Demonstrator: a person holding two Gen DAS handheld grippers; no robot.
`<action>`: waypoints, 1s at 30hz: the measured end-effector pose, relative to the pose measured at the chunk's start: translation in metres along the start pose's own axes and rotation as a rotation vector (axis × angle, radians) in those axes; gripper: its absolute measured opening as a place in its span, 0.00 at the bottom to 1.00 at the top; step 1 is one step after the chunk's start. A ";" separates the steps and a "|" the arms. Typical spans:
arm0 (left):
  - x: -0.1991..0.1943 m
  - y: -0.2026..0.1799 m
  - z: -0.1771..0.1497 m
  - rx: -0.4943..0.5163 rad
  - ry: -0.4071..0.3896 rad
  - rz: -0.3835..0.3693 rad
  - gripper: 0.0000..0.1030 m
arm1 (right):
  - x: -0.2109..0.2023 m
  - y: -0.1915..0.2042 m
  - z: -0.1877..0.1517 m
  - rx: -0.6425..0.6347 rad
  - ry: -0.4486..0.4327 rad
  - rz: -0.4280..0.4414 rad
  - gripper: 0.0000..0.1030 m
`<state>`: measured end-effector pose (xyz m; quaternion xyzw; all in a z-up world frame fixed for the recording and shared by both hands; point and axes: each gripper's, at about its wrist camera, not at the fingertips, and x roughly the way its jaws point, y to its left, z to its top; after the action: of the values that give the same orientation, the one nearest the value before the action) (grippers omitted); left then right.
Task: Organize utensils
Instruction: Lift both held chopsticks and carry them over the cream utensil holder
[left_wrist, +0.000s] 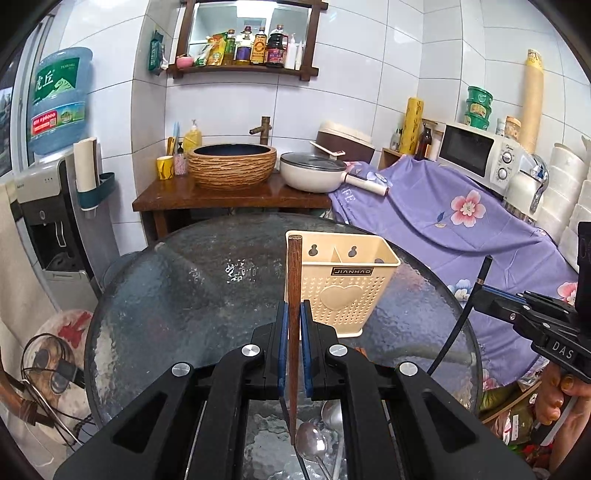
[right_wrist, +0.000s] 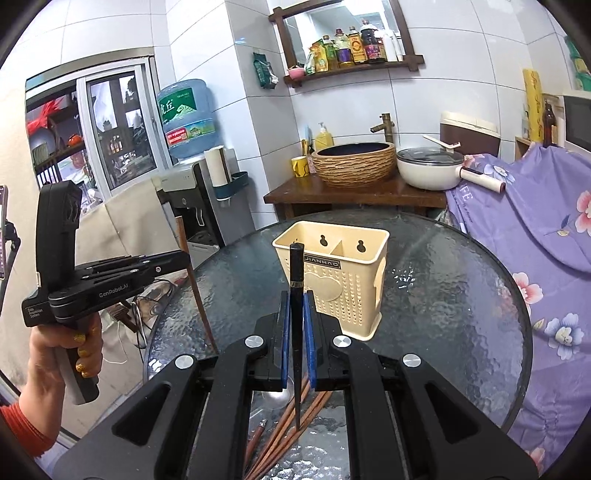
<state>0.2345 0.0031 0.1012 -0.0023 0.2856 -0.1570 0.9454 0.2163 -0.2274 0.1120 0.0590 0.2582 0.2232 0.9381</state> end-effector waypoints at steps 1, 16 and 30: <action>0.000 0.000 0.001 0.000 -0.001 0.000 0.06 | 0.000 0.001 0.001 -0.006 0.000 -0.003 0.08; -0.018 -0.007 0.072 -0.022 -0.051 -0.075 0.06 | -0.014 0.010 0.074 -0.037 -0.030 0.023 0.08; 0.004 -0.044 0.184 0.008 -0.192 0.049 0.06 | 0.006 -0.006 0.196 -0.014 -0.162 -0.172 0.08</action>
<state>0.3242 -0.0553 0.2565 -0.0067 0.1932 -0.1341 0.9719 0.3236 -0.2295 0.2760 0.0477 0.1839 0.1381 0.9720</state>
